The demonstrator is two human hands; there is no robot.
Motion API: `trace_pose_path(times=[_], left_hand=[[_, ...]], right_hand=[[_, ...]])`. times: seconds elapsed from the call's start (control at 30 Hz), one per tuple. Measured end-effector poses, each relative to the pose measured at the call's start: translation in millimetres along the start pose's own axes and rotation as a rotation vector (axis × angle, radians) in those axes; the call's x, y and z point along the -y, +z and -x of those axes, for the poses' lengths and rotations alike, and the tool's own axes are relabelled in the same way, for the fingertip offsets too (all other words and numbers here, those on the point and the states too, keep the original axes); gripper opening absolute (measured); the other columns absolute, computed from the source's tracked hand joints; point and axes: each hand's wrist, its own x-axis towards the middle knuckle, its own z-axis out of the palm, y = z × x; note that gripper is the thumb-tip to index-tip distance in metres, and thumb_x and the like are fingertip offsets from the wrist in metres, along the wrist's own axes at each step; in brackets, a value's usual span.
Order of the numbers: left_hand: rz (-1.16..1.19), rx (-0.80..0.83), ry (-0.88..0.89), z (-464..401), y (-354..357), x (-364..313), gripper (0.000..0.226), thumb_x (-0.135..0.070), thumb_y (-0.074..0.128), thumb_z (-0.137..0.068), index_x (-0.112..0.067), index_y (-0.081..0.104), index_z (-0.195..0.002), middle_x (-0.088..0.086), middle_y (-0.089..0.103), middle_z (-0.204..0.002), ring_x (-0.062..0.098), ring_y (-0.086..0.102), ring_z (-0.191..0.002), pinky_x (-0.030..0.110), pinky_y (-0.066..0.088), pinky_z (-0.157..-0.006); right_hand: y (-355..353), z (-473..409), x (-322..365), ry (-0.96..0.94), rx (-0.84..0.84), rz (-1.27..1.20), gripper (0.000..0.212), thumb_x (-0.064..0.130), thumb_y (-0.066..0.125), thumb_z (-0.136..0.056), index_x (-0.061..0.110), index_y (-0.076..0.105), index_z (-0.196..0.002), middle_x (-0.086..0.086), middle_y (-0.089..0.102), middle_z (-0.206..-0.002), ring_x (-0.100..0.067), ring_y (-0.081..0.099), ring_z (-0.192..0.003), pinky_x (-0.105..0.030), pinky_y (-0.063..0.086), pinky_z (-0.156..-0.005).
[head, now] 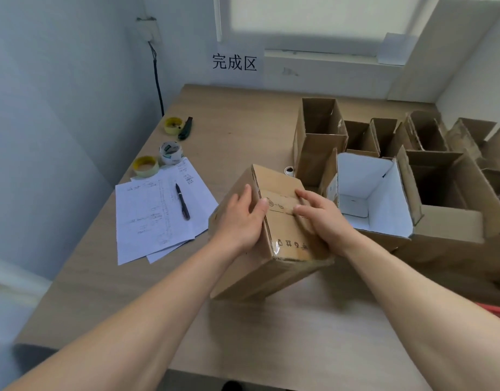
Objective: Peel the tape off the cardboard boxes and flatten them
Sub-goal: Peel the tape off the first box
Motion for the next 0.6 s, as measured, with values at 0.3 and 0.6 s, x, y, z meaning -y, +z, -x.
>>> trace_pose_path(times=[0.3,0.6], left_hand=[[-0.138,0.078,0.129,-4.3,14.8,9.1,0.09,-0.081,0.025,-0.077,-0.044,0.007,-0.156,-0.005,-0.002,-0.167,0.021,-0.004,-0.154,0.053,0.006,-0.123],[-0.42,0.072,0.055,0.7,53.0,3.7,0.081,-0.082,0.033,-0.085,-0.05,0.004,-0.154,-0.011,-0.015,-0.165,0.026,-0.016,-0.152,0.061,0.005,-0.116]], right_hand=[[3.3,-12.7,-28.4,-0.078,-0.336,0.49,0.038,0.041,0.03,-0.104,0.024,0.059,-0.121,-0.003,0.065,-0.116,-0.019,0.052,-0.095,-0.036,0.043,-0.078],[-9.3,-0.8,-43.7,0.081,-0.022,0.255,0.043,0.031,0.036,-0.104,0.006,0.07,-0.097,-0.012,0.07,-0.104,-0.029,0.063,-0.102,-0.041,0.049,-0.093]])
